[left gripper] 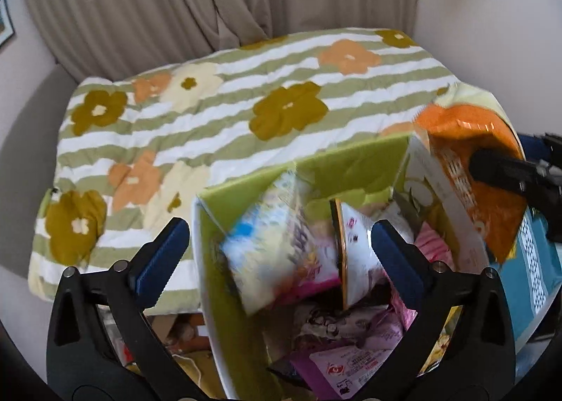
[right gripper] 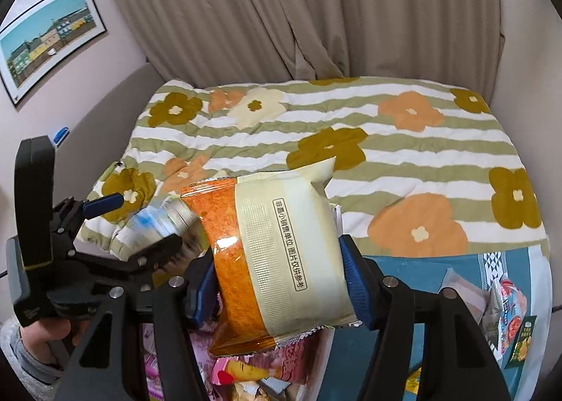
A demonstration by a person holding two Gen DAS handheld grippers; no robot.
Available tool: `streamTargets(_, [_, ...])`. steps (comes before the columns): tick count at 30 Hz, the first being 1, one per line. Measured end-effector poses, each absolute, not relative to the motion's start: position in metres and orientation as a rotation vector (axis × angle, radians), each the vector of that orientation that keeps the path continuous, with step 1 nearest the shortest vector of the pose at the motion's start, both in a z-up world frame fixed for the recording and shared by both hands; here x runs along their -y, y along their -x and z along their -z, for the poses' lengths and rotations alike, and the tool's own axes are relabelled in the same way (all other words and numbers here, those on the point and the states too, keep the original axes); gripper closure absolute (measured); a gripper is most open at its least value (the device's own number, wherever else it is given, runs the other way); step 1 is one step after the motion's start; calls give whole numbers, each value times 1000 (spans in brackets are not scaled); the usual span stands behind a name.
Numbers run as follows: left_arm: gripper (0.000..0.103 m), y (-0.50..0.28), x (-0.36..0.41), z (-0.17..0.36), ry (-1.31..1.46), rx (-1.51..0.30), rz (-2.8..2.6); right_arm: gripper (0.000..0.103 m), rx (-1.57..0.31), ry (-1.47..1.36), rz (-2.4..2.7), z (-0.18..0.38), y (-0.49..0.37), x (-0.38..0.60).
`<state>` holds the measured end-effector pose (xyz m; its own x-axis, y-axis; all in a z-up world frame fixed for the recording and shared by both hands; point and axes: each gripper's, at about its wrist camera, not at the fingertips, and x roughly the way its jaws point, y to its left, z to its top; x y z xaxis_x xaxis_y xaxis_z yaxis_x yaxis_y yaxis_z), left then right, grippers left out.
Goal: Organize snacks
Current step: 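Carry both bags over the box and open both grippers to drop them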
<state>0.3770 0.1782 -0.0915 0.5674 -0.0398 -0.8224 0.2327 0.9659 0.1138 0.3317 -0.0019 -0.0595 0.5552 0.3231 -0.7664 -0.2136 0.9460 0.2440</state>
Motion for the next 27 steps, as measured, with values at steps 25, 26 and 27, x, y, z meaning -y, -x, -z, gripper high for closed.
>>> streamTargets(25, [1, -343, -222, 118, -86, -1024, 117, 0, -962, -135, -323, 89, -358, -32])
streamTargets(26, [1, -343, -222, 119, -88, -1025, 119, 0, -962, -126, -322, 90, -357, -33])
streamTargets(27, [1, -343, -221, 119, -94, -1026, 121, 1, -965, -113, -319, 93, -355, -34])
